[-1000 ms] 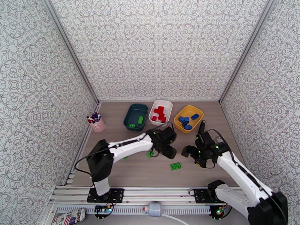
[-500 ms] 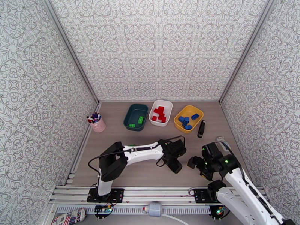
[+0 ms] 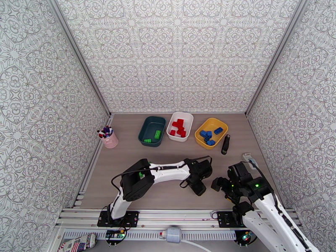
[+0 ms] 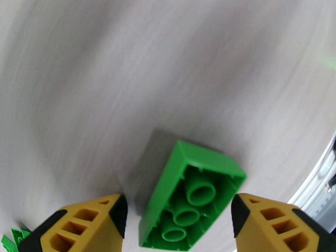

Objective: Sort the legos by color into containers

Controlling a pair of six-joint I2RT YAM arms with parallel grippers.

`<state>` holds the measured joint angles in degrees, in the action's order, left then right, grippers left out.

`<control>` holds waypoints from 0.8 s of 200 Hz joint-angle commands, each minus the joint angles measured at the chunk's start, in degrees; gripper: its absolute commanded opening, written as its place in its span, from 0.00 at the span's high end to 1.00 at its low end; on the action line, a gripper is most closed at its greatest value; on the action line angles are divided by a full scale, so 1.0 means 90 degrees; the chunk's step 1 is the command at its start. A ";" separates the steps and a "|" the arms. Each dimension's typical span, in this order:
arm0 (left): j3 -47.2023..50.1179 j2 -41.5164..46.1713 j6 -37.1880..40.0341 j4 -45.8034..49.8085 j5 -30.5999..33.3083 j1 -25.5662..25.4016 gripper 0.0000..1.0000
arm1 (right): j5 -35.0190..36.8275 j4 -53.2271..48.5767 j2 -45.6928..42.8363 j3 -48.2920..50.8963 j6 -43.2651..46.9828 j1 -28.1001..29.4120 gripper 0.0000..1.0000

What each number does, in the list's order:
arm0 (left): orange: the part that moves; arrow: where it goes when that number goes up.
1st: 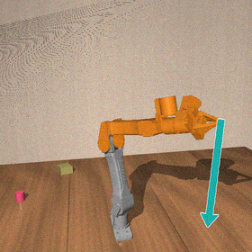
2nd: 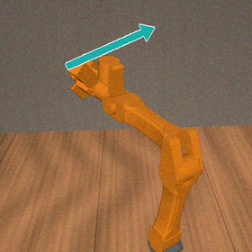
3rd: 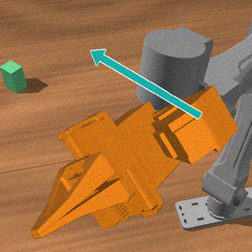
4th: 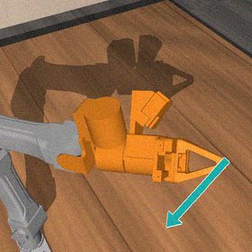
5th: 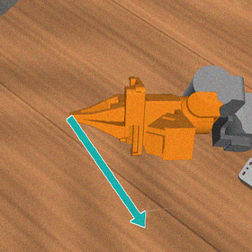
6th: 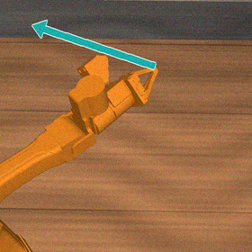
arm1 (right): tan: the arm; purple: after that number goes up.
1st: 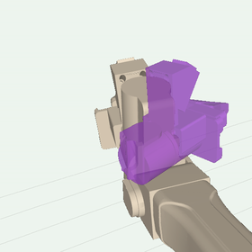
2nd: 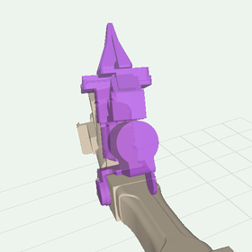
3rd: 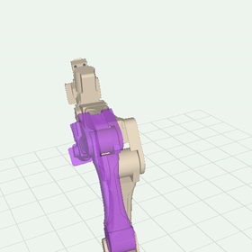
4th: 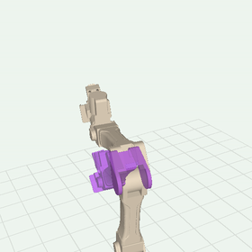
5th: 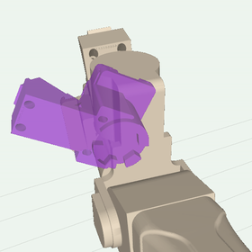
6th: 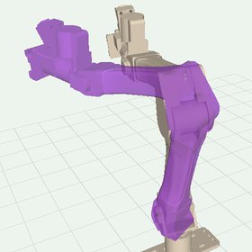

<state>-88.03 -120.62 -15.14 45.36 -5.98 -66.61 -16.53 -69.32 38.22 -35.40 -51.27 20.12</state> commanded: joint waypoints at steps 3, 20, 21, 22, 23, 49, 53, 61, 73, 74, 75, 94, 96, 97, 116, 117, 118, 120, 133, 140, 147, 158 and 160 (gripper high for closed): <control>-0.0128 -0.0200 0.0013 -0.0050 0.0251 0.0028 0.42 | -0.0116 -0.0336 -0.0011 0.0110 -0.0172 -0.0058 0.16; -0.0105 -0.0142 -0.0042 -0.0062 0.0252 0.0055 0.54 | -0.0152 -0.0261 0.0019 0.0143 -0.0174 -0.0056 0.16; -0.0103 -0.0138 -0.0049 -0.0066 0.0258 0.0056 0.55 | -0.0154 -0.0249 0.0025 0.0144 -0.0174 -0.0057 0.17; -0.0103 -0.0135 -0.0048 -0.0068 0.0256 0.0057 0.55 | -0.0154 -0.0243 0.0028 0.0144 -0.0178 -0.0057 0.17; -0.0102 -0.0129 -0.0052 -0.0069 0.0255 0.0057 0.56 | -0.0155 -0.0240 0.0029 0.0149 -0.0176 -0.0058 0.16; 0.0002 0.0043 -0.0156 -0.0097 0.0286 0.0148 0.66 | -0.0222 -0.0010 0.0178 0.0154 -0.0164 -0.0058 0.18; 0.0038 0.0091 -0.0182 -0.0109 0.0284 0.0168 0.67 | -0.0246 0.0050 0.0206 0.0154 -0.0161 -0.0058 0.18; 0.0089 0.0178 -0.0240 -0.0136 0.0265 0.0222 0.67 | -0.0293 0.0193 0.0275 0.0162 -0.0162 -0.0058 0.18; 0.0180 0.0314 -0.0333 -0.0181 0.0236 0.0313 0.68 | -0.0394 0.0452 0.0408 0.0181 -0.0171 -0.0058 0.18; 0.0191 0.0330 -0.0336 -0.0184 0.0230 0.0317 0.68 | -0.0411 0.0483 0.0424 0.0182 -0.0167 -0.0058 0.18; 0.0201 0.0342 -0.0343 -0.0186 0.0228 0.0319 0.68 | -0.0425 0.0514 0.0433 0.0182 -0.0165 -0.0063 0.18; 0.0325 0.0584 -0.0511 -0.0264 0.0132 0.0512 0.70 | -0.0671 0.1096 0.0744 0.0222 -0.0209 -0.0054 0.19; 0.0334 0.0610 -0.0527 -0.0270 0.0128 0.0542 0.70 | -0.0692 0.1151 0.0773 0.0215 -0.0209 -0.0054 0.19; 0.0341 0.0624 -0.0536 -0.0272 0.0128 0.0554 0.71 | -0.0702 0.1179 0.0798 0.0214 -0.0206 -0.0056 0.19; 0.0432 0.0854 -0.0726 -0.0369 0.0017 0.0753 0.71 | -0.0875 0.1721 0.1221 0.0124 -0.0212 -0.0050 0.20; 0.0434 0.0863 -0.0733 -0.0376 0.0013 0.0762 0.71 | -0.0881 0.1752 0.1246 0.0114 -0.0212 -0.0054 0.20; 0.0439 0.0878 -0.0741 -0.0379 0.0012 0.0766 0.71 | -0.0884 0.1783 0.1273 0.0110 -0.0212 -0.0056 0.19; 0.0444 0.0901 -0.0767 -0.0386 0.0005 0.0796 0.71 | -0.0906 0.1833 0.1323 0.0094 -0.0219 -0.0052 0.20; 0.0465 0.1024 -0.0870 -0.0435 -0.0043 0.0934 0.71 | -0.1040 0.2204 0.1667 -0.0021 -0.0233 -0.0039 0.19; 0.0474 0.1095 -0.0935 -0.0459 -0.0085 0.1041 0.71 | -0.1128 0.2426 0.1863 -0.0083 -0.0260 -0.0033 0.20; 0.0483 0.1166 -0.0990 -0.0499 -0.0117 0.1129 0.71 | -0.1216 0.2656 0.2070 -0.0157 -0.0291 -0.0024 0.19; 0.0500 0.1266 -0.1083 -0.0548 -0.0208 0.1309 0.71 | -0.1320 0.3005 0.2411 -0.0320 -0.0332 0.0036 0.20; 0.0503 0.1284 -0.1094 -0.0563 -0.0225 0.1342 0.71 | -0.1333 0.3056 0.2469 -0.0358 -0.0335 0.0051 0.20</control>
<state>-84.29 -112.31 -21.96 42.70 -5.39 -57.30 -24.86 -51.40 56.07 -34.87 -52.99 20.14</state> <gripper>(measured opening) 0.357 0.805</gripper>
